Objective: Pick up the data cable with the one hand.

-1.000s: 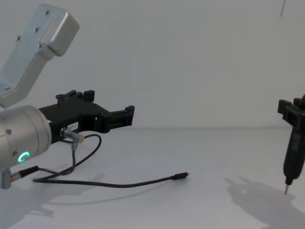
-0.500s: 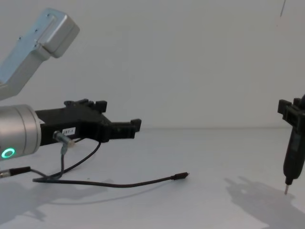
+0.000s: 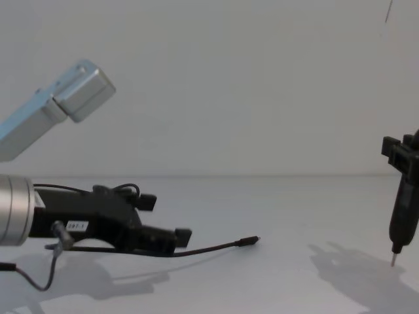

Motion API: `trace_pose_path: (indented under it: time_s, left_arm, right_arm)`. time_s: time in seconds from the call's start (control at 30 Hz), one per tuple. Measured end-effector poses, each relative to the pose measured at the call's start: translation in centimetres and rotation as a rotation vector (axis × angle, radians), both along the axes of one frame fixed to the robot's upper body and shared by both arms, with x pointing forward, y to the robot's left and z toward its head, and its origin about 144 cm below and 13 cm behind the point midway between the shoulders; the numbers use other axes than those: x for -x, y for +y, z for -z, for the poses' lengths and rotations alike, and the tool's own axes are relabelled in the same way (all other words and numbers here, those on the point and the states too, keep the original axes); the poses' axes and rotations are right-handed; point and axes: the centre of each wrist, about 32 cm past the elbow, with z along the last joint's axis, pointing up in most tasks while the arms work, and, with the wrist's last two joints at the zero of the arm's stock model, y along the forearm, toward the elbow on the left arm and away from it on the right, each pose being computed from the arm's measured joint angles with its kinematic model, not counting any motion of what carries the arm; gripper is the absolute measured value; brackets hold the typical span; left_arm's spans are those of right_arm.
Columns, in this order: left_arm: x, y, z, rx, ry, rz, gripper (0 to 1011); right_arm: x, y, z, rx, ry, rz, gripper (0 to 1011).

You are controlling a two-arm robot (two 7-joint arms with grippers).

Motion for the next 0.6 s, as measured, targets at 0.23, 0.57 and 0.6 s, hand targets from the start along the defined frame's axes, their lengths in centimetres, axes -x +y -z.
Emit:
trace_pose_path:
  time_s: [0.23, 0.57, 0.6]
  left_arm:
    - [-0.46, 0.44, 0.19, -0.064, 0.036, 0.045, 1001]
    - [-0.92, 0.47, 0.20, -0.119, 0.045, 0.052, 1001]
    - [-0.96, 0.43, 0.18, -0.122, 0.045, 0.052, 1001]
  right_arm:
    - [0.00, 0.00, 0.00, 0.000, 0.000, 0.000, 251]
    - [0.00, 0.00, 0.00, 0.000, 0.000, 0.000, 251]
    - [0.00, 0.00, 0.00, 0.000, 0.000, 0.000, 251]
